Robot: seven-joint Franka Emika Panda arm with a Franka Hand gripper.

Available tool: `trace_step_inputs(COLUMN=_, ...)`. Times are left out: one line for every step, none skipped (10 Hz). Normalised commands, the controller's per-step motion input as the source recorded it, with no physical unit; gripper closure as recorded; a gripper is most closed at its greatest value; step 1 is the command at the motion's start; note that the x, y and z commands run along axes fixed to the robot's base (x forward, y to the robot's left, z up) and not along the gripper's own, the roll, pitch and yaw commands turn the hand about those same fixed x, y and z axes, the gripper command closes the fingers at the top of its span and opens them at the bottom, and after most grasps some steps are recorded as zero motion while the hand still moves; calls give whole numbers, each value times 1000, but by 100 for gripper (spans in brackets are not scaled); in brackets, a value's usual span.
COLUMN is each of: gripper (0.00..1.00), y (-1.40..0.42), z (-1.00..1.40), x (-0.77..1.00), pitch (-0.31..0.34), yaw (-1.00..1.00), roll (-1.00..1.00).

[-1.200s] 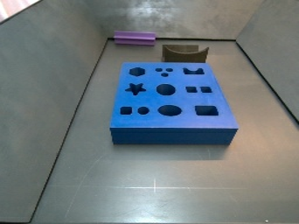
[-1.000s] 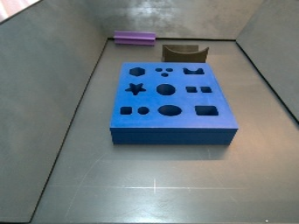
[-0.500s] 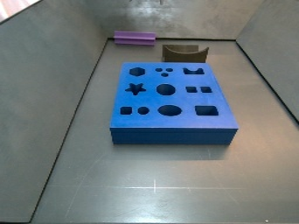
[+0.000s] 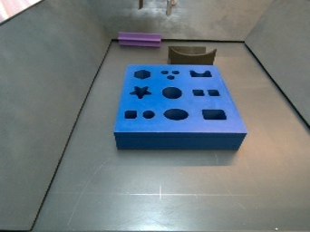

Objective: Pick up the star object. Move up. Place the star object on the fixture. Regrasp the star object. Move to above the board. Insert the star object.
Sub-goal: Pick up the star object.

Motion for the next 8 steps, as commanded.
trace_step_inputs(gripper=0, y=717, z=-274, x=0, pitch=0, yaw=-97, roll=-250)
trace_step_inputs(gripper=0, y=869, z=-337, x=0, pitch=-40, yaw=0, roll=-366)
trace_step_inputs(gripper=0, y=846, z=-349, x=0, pitch=-46, yaw=0, roll=-370)
trace_step_inputs(gripper=0, y=500, z=-311, x=129, pitch=-10, yaw=-277, roll=-277)
trace_step_inputs(gripper=0, y=234, z=-269, x=249, pitch=-30, yaw=-583, roll=-211)
trace_step_inputs(gripper=0, y=80, z=-274, x=334, pitch=-11, yaw=-814, roll=-131)
trace_step_inputs(gripper=0, y=74, z=-263, x=274, pitch=-39, yaw=-860, roll=-99)
trace_step_inputs(gripper=0, y=57, z=-226, x=229, pitch=-64, yaw=-883, roll=-93)
